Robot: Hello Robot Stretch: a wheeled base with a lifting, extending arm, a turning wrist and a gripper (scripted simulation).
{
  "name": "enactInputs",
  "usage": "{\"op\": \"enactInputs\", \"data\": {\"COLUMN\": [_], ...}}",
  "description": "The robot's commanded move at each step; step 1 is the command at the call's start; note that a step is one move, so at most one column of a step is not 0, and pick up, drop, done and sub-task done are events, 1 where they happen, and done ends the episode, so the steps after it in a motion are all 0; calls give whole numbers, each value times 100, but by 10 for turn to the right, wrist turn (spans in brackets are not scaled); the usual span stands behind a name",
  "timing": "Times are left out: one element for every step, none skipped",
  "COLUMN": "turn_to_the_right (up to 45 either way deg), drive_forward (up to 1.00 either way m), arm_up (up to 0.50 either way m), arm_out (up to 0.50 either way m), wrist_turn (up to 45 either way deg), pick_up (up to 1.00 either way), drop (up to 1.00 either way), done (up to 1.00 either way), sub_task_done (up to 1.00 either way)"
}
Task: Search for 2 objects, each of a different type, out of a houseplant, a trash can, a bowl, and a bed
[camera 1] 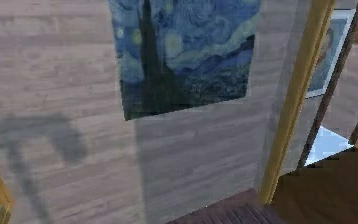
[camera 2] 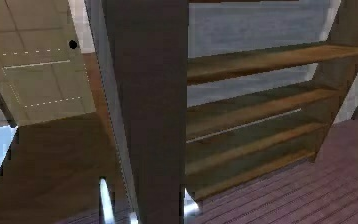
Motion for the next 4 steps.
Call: {"op": "enactInputs", "data": {"turn_to_the_right": [0, 450, 120, 0], "drive_forward": [40, 0, 0, 100], "arm_up": [0, 0, 0, 0], "arm_out": [0, 0, 0, 0], "wrist_turn": [0, 0, 0, 0], "pick_up": [0, 0, 0, 0], "drop": [0, 0, 0, 0], "done": [0, 0, 0, 0], "sub_task_done": [0, 0, 0, 0]}}
